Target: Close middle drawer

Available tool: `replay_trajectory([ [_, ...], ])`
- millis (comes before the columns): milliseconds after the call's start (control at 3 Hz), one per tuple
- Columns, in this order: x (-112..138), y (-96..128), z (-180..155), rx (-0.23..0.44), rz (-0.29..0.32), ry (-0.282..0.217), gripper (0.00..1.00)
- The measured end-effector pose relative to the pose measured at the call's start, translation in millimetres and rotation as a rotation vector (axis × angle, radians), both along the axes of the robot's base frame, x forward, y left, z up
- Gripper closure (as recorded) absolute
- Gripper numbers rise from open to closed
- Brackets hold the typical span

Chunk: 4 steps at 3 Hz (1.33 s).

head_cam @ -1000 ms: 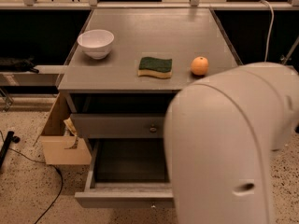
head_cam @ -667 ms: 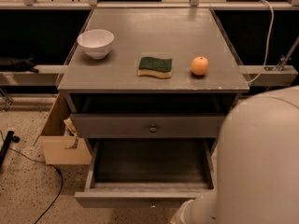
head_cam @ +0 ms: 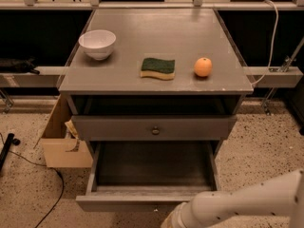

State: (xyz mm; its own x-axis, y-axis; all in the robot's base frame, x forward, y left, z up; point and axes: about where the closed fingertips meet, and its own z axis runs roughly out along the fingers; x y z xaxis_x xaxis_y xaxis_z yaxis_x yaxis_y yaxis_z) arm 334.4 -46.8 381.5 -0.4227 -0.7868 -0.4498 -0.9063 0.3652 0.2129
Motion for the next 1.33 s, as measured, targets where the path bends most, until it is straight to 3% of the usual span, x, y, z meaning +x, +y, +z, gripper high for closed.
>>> replay_trajectory([
  [333, -9.1, -42.2, -2.9, 0.017, -0.04, 0.035, 1.0],
  [1000, -9.8, -42.5, -2.9, -0.003, -0.062, 0.029, 1.0],
  [1333, -13.6, -51.3, 36.2, -0.09, -0.141, 0.089, 1.0],
])
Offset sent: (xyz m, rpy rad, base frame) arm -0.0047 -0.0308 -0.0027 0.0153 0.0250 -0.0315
